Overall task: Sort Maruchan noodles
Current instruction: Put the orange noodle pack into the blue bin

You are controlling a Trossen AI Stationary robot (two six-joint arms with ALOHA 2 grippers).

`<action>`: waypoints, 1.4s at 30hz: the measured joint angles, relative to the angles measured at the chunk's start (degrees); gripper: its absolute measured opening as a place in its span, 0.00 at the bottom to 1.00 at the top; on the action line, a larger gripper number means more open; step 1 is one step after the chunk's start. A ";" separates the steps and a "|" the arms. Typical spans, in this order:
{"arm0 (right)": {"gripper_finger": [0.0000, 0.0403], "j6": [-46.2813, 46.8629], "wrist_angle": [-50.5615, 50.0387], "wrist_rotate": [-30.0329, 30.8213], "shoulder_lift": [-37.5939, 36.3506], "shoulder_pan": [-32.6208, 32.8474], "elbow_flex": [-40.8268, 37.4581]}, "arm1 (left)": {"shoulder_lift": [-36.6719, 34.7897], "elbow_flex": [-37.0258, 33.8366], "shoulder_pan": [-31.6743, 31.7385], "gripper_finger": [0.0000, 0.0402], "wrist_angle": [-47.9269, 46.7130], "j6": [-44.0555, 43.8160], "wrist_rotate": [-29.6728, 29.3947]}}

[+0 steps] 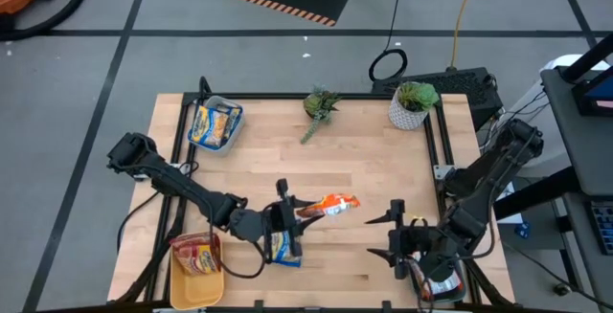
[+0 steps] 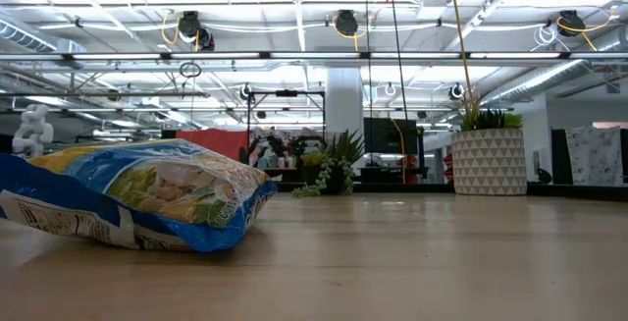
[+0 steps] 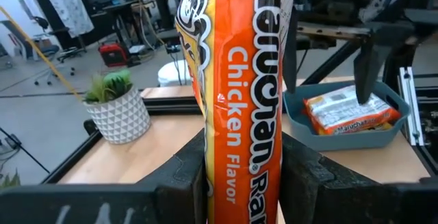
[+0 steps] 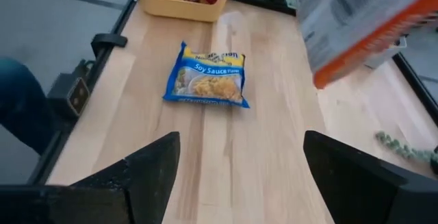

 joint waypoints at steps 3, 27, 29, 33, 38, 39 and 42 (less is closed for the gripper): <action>0.75 1.53 -2.01 0.23 -1.44 0.76 0.00 | 0.00 0.34 -0.15 0.32 -0.02 -0.08 0.00; 0.75 -5.23 1.17 -3.23 -6.17 2.41 -0.04 | 15.63 20.28 -1.66 0.32 -12.89 1.86 0.12; 0.75 -8.09 3.50 -2.97 -5.85 2.41 -0.07 | 15.63 20.28 -1.65 0.32 -13.71 0.89 0.14; 0.75 -12.19 6.32 0.27 -4.86 2.26 -0.08 | 15.63 20.28 -1.70 0.32 -14.00 1.45 0.12; 0.75 -12.76 6.17 2.28 -3.99 1.34 -0.09 | 15.63 20.26 -1.60 0.32 -17.04 0.86 -0.47; 0.75 -12.35 5.96 2.39 -4.01 1.32 -0.07 | 15.63 20.26 -1.66 0.32 -17.68 0.36 -0.21; 0.75 -11.31 4.58 2.52 -4.44 1.37 -0.07 | 15.74 20.24 -1.94 0.32 -20.08 -0.54 0.21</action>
